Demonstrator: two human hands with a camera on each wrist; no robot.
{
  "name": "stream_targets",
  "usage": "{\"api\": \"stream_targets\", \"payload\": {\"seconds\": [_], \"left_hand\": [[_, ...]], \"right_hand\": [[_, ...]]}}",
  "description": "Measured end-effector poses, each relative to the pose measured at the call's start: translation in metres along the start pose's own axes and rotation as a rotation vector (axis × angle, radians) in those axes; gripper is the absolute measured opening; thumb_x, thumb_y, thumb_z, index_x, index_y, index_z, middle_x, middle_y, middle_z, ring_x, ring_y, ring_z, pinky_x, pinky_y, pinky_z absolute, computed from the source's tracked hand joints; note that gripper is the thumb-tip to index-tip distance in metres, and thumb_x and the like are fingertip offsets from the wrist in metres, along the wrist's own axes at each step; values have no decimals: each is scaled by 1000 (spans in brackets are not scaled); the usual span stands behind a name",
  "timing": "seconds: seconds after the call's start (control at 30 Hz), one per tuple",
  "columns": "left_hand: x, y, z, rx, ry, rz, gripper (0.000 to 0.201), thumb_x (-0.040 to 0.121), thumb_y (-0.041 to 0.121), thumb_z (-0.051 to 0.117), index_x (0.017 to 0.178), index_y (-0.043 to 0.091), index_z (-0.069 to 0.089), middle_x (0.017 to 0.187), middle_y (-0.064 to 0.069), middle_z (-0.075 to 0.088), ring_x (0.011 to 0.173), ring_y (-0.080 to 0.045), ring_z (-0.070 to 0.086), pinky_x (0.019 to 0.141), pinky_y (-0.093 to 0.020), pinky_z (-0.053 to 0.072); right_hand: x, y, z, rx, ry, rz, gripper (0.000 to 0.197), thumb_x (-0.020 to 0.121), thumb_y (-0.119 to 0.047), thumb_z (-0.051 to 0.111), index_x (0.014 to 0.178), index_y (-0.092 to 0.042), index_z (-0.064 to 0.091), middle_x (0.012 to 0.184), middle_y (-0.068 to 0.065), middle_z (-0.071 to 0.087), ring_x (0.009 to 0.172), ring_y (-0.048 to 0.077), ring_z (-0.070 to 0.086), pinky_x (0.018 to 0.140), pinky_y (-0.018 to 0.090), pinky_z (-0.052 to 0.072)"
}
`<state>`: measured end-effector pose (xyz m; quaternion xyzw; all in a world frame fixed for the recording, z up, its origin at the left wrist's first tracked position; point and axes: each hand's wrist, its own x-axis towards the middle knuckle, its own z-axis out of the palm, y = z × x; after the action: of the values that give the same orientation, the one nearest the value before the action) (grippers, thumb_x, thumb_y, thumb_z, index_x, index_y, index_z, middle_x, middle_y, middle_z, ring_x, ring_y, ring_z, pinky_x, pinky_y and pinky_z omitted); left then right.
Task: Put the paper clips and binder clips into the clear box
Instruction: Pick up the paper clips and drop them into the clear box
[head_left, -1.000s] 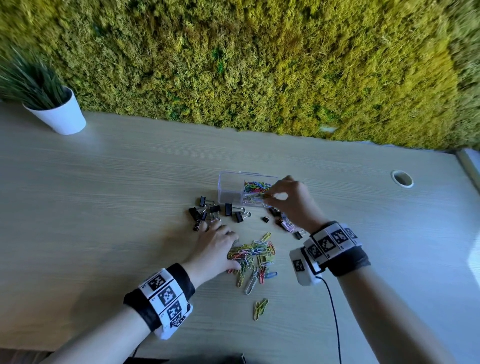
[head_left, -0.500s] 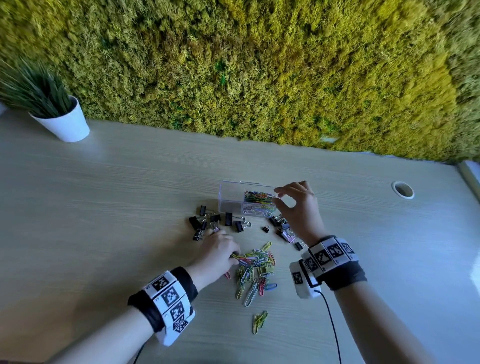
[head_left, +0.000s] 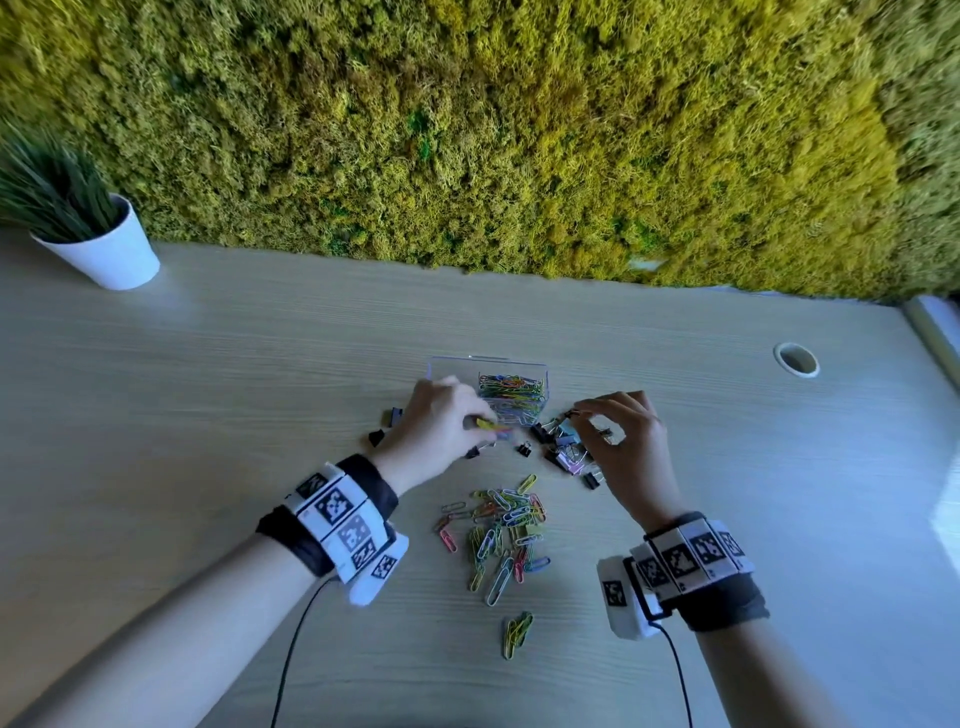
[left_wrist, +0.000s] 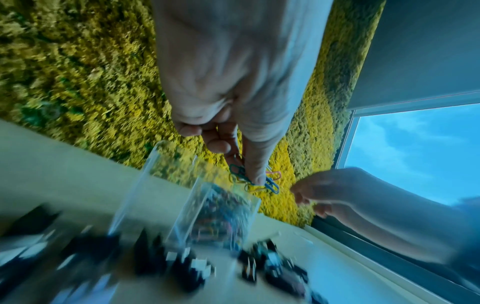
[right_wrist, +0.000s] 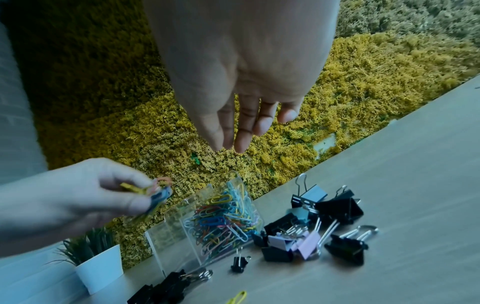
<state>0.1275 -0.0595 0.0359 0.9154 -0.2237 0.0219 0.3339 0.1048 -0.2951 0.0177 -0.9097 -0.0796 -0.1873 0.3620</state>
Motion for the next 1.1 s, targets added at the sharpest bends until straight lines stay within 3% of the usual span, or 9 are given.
{"api": "stream_targets", "payload": {"seconds": [0.13, 0.3, 0.47, 0.57, 0.67, 0.8, 0.97, 1.1], "left_hand": [[44, 3, -5, 20, 78, -3, 21, 71, 26, 79, 87, 12, 75, 72, -3, 68, 68, -16, 46, 69, -31, 38], [66, 4, 7, 106, -5, -12, 19, 75, 22, 76, 92, 12, 74, 85, -4, 71, 84, -22, 50, 82, -37, 39], [52, -7, 9, 75, 56, 3, 31, 70, 18, 79, 99, 11, 71, 87, -1, 66, 90, -23, 50, 80, -40, 42], [39, -16, 4, 81, 133, 15, 34, 68, 16, 81, 100, 12, 69, 87, 1, 63, 91, -22, 50, 78, -40, 43], [25, -25, -1, 107, 187, 7, 33, 68, 16, 80, 99, 13, 69, 87, 1, 61, 90, -22, 50, 77, -41, 43], [10, -30, -4, 107, 207, -13, 31, 69, 20, 80, 97, 13, 68, 88, 1, 62, 89, -22, 51, 77, -42, 44], [-4, -36, -7, 110, 223, -38, 29, 70, 21, 79, 95, 14, 68, 85, 2, 61, 88, -22, 51, 77, -41, 42], [-11, -37, -3, 112, 212, -42, 25, 70, 21, 79, 92, 17, 68, 84, 7, 59, 86, -19, 49, 76, -40, 42]], "right_hand": [[-2, -2, -1, 8, 2, -4, 10, 76, -11, 73, 87, -12, 73, 82, -1, 68, 86, 17, 52, 73, 29, 44], [-2, -7, 2, 22, -8, 0, 10, 76, -9, 72, 86, -13, 73, 82, -2, 68, 87, 19, 51, 74, 32, 44], [1, -19, 13, -22, -20, -105, 23, 81, -6, 57, 101, -11, 68, 94, 0, 67, 90, 23, 53, 78, 37, 45], [3, -32, 24, -179, -157, -140, 48, 77, -4, 47, 123, -12, 54, 110, 2, 63, 104, 25, 50, 82, 39, 42], [9, -42, 36, -313, -306, -137, 70, 71, -2, 48, 139, -13, 34, 128, 7, 54, 123, 27, 39, 94, 43, 36], [14, -47, 47, -359, -390, -135, 74, 72, 3, 45, 142, -14, 27, 134, 16, 47, 128, 27, 35, 101, 47, 31], [16, -41, 46, -313, -353, -184, 71, 71, 8, 43, 139, -12, 34, 138, 12, 46, 128, 25, 40, 103, 43, 31], [13, -29, 44, -353, -382, -196, 71, 74, 3, 55, 140, -12, 33, 138, 9, 49, 125, 21, 45, 108, 42, 27]]}}
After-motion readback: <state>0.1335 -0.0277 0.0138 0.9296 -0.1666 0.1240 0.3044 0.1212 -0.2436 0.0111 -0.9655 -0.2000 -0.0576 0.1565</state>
